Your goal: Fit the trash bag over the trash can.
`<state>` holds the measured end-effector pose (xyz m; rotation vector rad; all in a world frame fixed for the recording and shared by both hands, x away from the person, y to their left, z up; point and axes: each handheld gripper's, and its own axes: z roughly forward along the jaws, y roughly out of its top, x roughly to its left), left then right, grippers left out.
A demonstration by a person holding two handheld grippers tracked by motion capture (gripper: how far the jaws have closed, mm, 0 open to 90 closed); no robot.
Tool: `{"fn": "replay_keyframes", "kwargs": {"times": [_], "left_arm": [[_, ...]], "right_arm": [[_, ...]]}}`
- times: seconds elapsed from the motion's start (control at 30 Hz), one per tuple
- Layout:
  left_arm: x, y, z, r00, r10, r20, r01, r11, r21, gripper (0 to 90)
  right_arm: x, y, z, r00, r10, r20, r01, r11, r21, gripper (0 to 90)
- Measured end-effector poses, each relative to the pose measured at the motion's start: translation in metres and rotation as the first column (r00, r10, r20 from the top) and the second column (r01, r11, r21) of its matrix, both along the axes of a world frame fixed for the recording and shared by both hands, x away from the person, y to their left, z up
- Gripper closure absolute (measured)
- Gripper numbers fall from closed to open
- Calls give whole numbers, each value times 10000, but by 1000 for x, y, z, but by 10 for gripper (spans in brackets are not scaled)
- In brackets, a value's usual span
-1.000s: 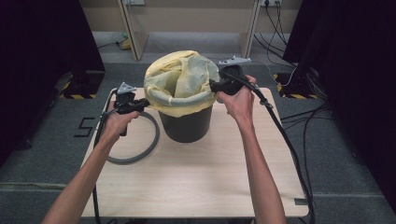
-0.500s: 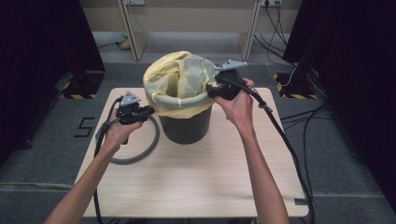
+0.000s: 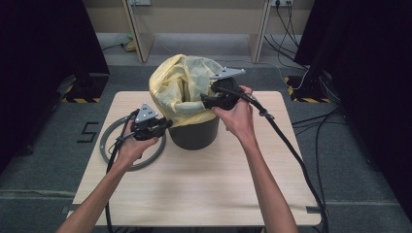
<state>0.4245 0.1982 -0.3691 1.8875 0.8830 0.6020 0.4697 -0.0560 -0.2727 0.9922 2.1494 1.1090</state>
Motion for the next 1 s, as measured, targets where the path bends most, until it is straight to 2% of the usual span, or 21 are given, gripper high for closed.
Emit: {"fn": "replay_keyframes", "kwargs": {"times": [0.1, 0.17, 0.27, 0.37, 0.47, 0.57, 0.67, 0.7, 0.77, 0.9, 1.0], "left_arm": [[-4, -4, 0, 9999, -123, 66, 123, 9999, -51, 771], [-5, -6, 1, 9998, -202, 71, 203, 9997, -108, 754], [-8, -4, 2, 9995, -302, -93, 299, 9993, -221, 631], [-13, 7, 7, 9993, -230, -304, 206, 9966, -797, 449], [-17, 26, 16, 9992, -51, -398, -9, 9889, -1483, 357], [-14, 43, 29, 9994, 267, -240, -305, 9842, -1742, 347], [-6, 51, 40, 9991, 374, -222, -412, 9776, -2065, 335], [-3, 52, 44, 9987, 479, -147, -499, 9769, -2077, 332], [3, 51, 52, 9982, 596, -23, -590, 9811, -1843, 324], [19, 48, 67, 9948, 1020, 33, -998, 9797, -1739, 325], [31, 49, 76, 9913, 1317, -39, -1297, 9701, -2050, 335]], "right_arm": [[5, -2, -1, 9998, -188, -46, 187, 9998, -75, 443], [9, -5, -1, 9993, -354, 145, 356, 9992, -196, 457], [14, -8, 0, 9979, -570, 305, 581, 9978, -331, 468], [20, -11, 0, 9976, -542, 426, 561, 9974, -447, 474], [22, -13, 1, 9976, -498, 470, 522, 9973, -514, 474], [22, -14, 1, 9980, -478, 424, 498, 9977, -464, 474], [23, -14, 1, 9980, -489, 405, 506, 9978, -428, 474], [23, -15, 1, 9980, -488, 396, 504, 9978, -422, 473], [23, -15, 1, 9981, -480, 381, 495, 9979, -407, 473], [22, -15, 1, 9984, -447, 354, 461, 9982, -392, 470], [21, -15, 1, 9985, -432, 336, 445, 9982, -412, 467]]}}
